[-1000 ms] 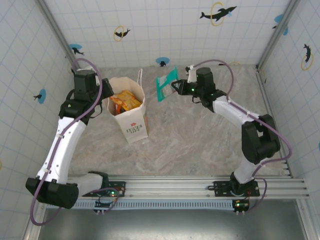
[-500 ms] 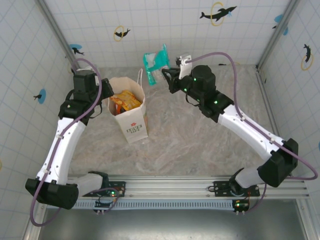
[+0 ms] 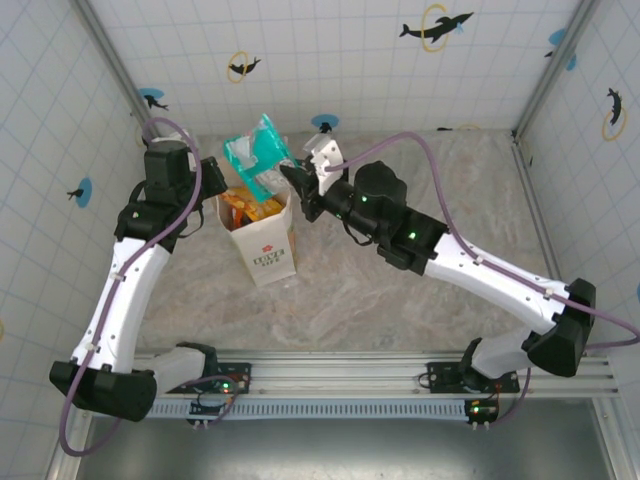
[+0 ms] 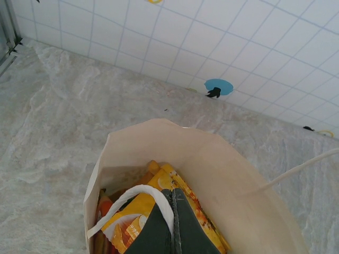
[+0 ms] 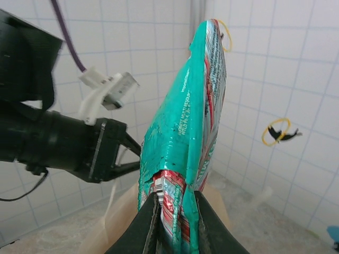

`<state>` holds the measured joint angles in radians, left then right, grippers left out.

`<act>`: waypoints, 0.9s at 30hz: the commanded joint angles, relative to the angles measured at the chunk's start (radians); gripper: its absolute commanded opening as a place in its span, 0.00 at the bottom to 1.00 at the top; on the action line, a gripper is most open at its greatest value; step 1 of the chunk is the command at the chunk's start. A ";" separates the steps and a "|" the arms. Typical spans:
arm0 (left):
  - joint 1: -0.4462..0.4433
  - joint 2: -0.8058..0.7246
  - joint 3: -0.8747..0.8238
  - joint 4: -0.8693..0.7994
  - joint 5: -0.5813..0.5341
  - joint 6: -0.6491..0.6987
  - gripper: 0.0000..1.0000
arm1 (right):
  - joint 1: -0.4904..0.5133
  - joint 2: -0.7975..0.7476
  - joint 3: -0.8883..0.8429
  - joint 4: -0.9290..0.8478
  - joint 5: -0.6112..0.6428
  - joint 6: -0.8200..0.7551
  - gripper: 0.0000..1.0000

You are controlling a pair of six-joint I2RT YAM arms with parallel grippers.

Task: Place the snacks into the paper bag

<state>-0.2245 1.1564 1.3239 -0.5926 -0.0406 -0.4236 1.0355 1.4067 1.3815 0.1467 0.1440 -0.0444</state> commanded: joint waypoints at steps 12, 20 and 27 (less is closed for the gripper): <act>-0.006 -0.032 -0.005 0.027 0.001 0.007 0.00 | 0.019 0.176 0.204 0.019 0.176 -0.130 0.05; -0.006 -0.045 -0.003 0.023 -0.010 0.007 0.00 | -0.014 0.305 0.293 -0.060 0.179 -0.126 0.06; -0.006 -0.048 -0.002 0.020 -0.015 0.008 0.00 | -0.015 0.406 0.404 -0.172 0.231 -0.156 0.07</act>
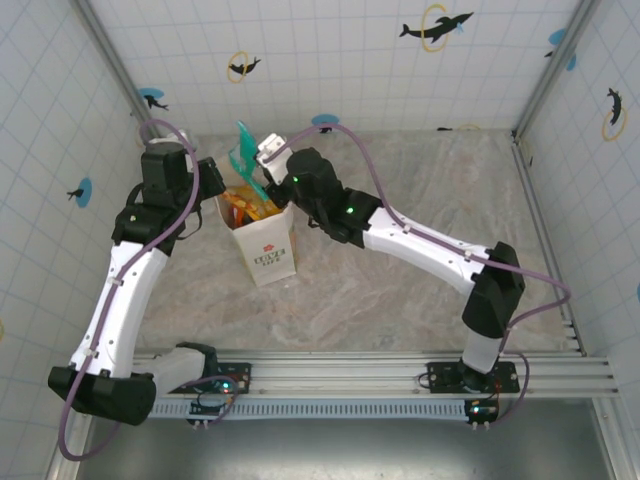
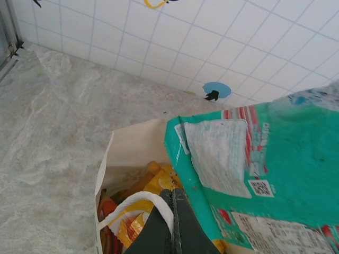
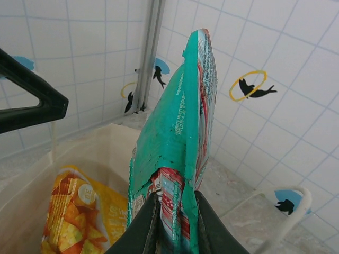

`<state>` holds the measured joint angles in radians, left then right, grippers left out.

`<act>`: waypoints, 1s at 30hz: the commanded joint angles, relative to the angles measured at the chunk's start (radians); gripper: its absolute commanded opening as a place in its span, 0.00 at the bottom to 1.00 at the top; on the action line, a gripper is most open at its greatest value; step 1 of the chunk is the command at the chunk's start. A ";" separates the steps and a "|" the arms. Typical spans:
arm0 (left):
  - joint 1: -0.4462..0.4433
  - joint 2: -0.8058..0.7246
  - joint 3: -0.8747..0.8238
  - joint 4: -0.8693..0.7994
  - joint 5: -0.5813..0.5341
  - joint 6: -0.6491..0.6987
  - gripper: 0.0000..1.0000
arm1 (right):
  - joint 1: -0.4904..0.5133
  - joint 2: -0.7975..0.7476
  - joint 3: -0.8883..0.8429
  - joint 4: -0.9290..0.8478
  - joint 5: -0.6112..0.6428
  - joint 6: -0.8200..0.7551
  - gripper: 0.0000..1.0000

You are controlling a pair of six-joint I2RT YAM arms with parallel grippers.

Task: Place the snacks into the paper bag

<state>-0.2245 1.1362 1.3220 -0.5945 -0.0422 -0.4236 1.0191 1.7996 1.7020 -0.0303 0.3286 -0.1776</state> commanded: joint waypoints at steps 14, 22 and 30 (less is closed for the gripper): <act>-0.006 -0.024 -0.003 0.018 -0.019 0.015 0.00 | 0.007 0.049 0.146 -0.099 0.086 -0.058 0.16; -0.006 -0.023 -0.007 0.018 -0.018 0.017 0.00 | 0.003 0.014 0.145 -0.129 -0.081 0.007 0.41; -0.006 -0.029 -0.021 0.026 -0.019 0.017 0.00 | -0.057 -0.026 0.071 -0.087 -0.259 0.156 0.39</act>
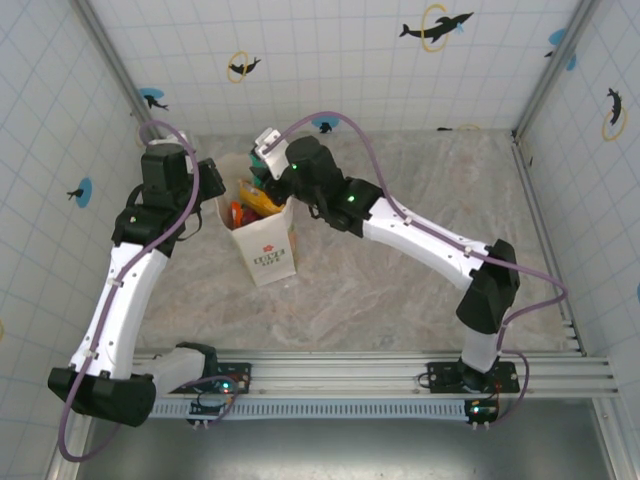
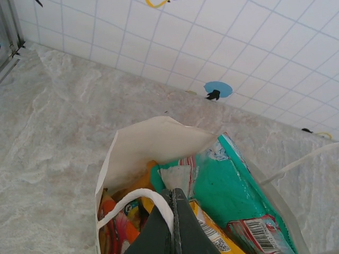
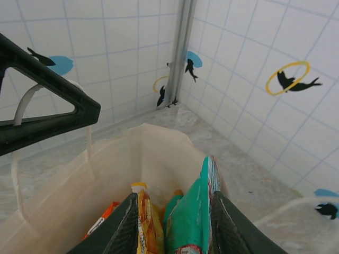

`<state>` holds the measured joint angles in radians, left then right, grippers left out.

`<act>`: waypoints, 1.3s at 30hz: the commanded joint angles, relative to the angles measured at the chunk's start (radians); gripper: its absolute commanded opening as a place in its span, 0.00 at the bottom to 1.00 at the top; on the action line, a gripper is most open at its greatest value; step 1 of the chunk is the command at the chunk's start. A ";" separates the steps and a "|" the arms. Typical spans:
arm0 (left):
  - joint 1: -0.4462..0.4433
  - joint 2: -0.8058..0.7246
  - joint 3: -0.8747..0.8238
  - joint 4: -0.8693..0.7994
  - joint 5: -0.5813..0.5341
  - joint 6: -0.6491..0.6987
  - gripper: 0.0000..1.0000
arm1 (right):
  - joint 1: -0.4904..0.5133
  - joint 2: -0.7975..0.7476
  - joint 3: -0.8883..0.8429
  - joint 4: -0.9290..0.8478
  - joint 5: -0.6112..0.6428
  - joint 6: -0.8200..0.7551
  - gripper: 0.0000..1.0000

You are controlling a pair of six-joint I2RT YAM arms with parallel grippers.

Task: Place the snacks into the paper bag

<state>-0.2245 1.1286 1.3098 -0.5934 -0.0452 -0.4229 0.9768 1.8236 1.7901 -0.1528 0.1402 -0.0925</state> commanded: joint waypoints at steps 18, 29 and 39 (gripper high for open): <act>-0.006 -0.019 -0.010 0.032 -0.004 0.030 0.00 | -0.204 -0.229 -0.221 0.175 -0.344 0.457 0.56; -0.006 -0.015 0.002 0.033 0.016 0.012 0.00 | -0.282 -0.133 -0.182 0.184 -0.620 0.638 0.56; -0.007 -0.016 0.018 0.035 0.045 0.000 0.00 | -0.284 -0.015 -0.090 0.278 -0.712 0.715 0.54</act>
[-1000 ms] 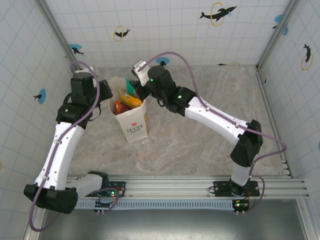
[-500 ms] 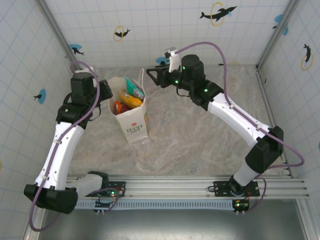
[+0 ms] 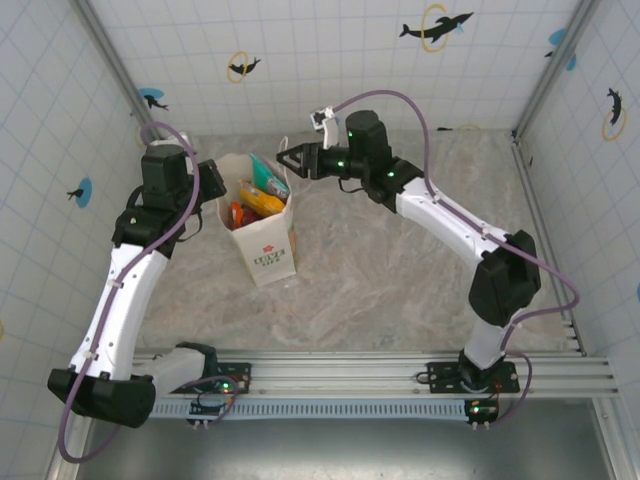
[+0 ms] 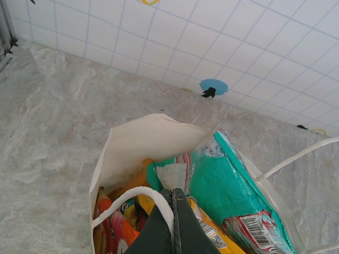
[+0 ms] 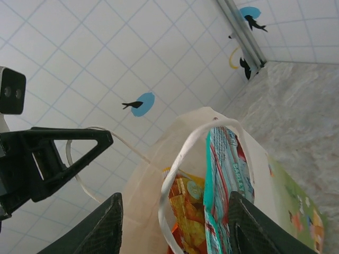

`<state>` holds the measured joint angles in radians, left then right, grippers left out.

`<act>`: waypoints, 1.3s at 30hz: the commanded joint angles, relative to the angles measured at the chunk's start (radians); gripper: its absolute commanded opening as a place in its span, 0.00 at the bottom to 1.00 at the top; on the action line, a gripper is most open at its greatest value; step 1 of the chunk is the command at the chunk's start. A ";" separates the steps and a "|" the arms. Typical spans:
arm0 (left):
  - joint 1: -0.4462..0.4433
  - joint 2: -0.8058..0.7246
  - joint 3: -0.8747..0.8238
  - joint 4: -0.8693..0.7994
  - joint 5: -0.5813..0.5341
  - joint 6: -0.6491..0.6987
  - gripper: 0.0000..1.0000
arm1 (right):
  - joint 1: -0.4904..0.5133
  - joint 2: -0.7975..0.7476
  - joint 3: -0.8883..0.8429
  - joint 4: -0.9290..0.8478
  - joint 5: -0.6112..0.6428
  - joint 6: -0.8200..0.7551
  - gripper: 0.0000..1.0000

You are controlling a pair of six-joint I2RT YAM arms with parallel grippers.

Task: Place the snacks into the paper bag

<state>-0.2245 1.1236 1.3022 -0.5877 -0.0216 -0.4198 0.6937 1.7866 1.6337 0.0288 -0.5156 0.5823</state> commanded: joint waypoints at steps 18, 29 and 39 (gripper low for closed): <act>-0.006 -0.012 0.095 0.015 0.020 0.043 0.00 | -0.016 0.032 0.117 0.149 -0.020 0.029 0.00; -0.006 -0.004 0.100 0.023 0.084 0.012 0.00 | -0.034 -0.138 -0.066 0.177 0.058 -0.006 0.00; -0.041 0.143 0.169 0.107 0.440 0.021 0.00 | -0.098 -0.354 -0.205 0.075 0.173 -0.099 0.00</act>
<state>-0.2386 1.2404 1.4090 -0.5873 0.2607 -0.4004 0.6243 1.5391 1.4250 0.0414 -0.4084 0.5362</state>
